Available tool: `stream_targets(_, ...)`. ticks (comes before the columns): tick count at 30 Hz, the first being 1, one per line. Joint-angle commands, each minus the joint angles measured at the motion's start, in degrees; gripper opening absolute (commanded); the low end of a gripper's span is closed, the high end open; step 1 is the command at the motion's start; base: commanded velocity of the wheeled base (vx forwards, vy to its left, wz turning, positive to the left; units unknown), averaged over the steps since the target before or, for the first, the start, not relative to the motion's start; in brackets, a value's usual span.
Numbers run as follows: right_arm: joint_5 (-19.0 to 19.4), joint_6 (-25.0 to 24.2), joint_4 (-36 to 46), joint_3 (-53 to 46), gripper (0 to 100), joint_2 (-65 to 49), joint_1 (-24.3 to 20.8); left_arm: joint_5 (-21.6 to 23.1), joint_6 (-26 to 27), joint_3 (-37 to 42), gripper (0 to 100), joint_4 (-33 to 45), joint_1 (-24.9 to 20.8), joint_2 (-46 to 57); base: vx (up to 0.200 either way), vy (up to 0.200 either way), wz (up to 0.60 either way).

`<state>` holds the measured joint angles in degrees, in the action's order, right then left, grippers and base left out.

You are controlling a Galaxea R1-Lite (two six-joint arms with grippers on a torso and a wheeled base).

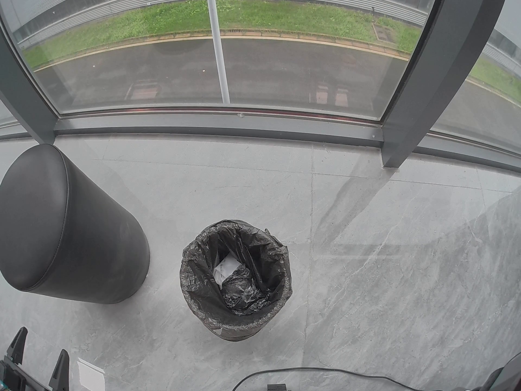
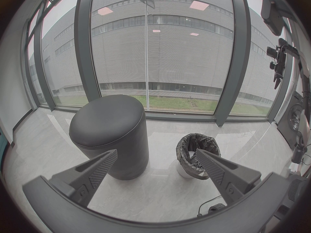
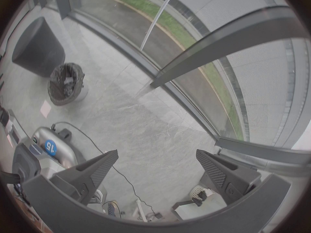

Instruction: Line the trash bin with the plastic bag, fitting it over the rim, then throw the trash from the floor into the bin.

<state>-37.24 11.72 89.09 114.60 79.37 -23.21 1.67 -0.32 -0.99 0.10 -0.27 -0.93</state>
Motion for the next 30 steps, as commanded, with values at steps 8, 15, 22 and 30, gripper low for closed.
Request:
stream_targets(8, 0.7, -2.8, -28.5, -27.7, 100, -23.7, 4.1, 0.0, 0.0, 1.0, 100, 0.0, 0.0, 0.9, 0.0, 0.0, 0.0)
stream_targets(15, 0.9, -2.6, -54.4, -46.2, 100, -28.1, 6.6, 0.0, 0.0, 1.0, 100, 0.0, 0.0, 0.9, 0.0, 0.0, 0.0)
stream_targets(22, 8.9, -1.3, -95.0, -73.1, 100, -28.7, 11.7, 0.0, 0.0, 1.0, 100, 0.0, 0.0, 0.9, 0.0, 0.0, 0.0)
stream_targets(30, 16.3, -6.3, -126.5, -93.6, 100, -26.8, 18.6, 0.0, 0.0, 1.0, 100, 0.0, 0.0, 0.9, 0.0, 0.0, 0.0)
